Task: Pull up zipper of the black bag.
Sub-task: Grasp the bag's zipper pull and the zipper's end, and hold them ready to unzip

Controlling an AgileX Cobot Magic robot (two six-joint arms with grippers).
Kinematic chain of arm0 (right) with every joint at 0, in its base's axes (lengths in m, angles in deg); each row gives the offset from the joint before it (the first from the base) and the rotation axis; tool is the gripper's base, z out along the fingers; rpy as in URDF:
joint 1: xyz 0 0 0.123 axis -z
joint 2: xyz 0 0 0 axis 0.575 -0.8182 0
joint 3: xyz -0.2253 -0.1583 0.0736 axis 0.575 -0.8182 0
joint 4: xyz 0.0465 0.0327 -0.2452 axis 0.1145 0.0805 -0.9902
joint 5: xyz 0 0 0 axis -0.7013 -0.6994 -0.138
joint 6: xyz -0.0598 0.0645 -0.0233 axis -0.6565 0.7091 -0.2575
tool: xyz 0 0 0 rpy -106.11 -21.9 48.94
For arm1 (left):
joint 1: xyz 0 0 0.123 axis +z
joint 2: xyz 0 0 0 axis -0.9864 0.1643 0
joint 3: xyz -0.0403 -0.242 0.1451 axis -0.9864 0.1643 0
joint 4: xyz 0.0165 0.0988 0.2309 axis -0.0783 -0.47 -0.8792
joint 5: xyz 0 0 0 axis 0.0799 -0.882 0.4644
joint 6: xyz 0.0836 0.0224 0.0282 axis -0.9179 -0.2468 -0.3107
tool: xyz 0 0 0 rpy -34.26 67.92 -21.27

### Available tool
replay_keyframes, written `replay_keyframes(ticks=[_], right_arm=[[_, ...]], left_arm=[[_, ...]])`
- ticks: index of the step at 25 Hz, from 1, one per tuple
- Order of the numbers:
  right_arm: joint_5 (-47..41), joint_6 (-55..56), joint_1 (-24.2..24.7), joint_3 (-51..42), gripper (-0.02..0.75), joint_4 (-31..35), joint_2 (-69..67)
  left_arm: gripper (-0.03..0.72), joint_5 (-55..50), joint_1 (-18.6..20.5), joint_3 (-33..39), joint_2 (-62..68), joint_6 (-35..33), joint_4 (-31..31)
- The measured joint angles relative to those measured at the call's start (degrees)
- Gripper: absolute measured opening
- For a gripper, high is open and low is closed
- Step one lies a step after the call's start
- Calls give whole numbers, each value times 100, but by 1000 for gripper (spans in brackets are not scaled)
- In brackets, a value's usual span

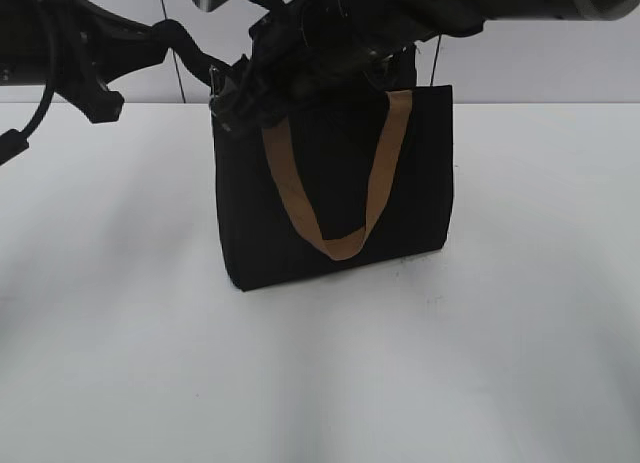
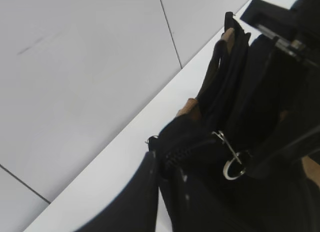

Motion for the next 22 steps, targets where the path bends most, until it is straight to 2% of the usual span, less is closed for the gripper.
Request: replay_keyframes(ticks=[8, 10, 14, 22], right_arm=[[15, 2, 0, 0, 231, 0, 0], [15, 6, 0, 0, 181, 0, 0], [15, 6, 0, 0, 5, -5, 0], [-181, 29, 0, 0, -1, -5, 96]], left_arm=[[29, -22, 0, 0, 0, 0, 0], [29, -22, 0, 0, 0, 0, 0], [29, 55, 0, 0, 0, 0, 0], [29, 639, 0, 0, 0, 0, 0]])
